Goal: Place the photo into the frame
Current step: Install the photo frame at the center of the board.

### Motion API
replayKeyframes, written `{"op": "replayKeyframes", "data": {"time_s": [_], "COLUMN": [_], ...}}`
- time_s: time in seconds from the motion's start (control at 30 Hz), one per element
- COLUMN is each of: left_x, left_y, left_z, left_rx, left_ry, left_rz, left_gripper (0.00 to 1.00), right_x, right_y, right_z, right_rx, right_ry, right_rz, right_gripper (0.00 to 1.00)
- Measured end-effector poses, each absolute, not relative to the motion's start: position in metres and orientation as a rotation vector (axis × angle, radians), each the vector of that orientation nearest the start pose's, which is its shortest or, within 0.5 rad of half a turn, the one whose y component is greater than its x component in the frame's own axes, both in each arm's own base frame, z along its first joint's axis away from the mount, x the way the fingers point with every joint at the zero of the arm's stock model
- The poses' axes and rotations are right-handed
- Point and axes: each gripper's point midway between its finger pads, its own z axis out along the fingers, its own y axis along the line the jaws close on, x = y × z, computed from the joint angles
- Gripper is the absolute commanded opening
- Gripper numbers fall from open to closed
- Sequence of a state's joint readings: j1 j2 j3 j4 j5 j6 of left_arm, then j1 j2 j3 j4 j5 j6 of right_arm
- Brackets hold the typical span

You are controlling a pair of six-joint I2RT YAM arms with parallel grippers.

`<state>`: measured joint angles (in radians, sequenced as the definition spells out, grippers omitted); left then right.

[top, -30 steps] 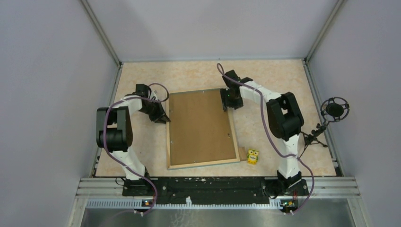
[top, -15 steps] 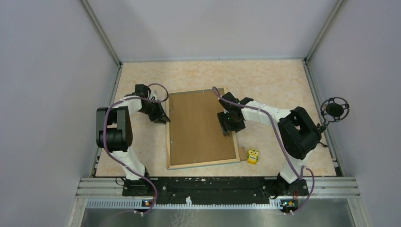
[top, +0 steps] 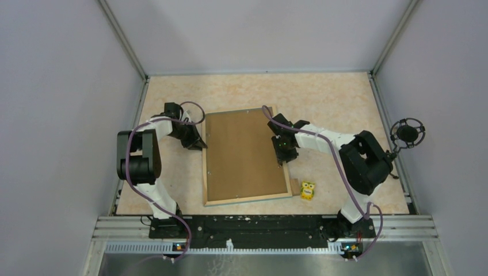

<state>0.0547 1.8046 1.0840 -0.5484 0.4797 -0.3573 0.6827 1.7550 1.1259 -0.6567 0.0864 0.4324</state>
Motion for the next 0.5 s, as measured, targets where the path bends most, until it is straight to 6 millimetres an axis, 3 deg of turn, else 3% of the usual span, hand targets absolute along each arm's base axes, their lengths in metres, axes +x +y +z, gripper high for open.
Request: {"op": "replayKeyframes", "data": {"time_s": [0.5], "left_x": [0.3385], "left_y": [-0.0755], "left_z": [0.0292], "left_rx": [-0.477], "left_ry": [2.786], "left_rz": [-0.747], "left_gripper": [0.00], "right_x": [0.2601], "right_y": [0.2083], "right_z": [0.0273], "right_rx": [-0.331], "right_ry": [2.827], "right_rz": [0.073], "right_gripper": [0.16]}}
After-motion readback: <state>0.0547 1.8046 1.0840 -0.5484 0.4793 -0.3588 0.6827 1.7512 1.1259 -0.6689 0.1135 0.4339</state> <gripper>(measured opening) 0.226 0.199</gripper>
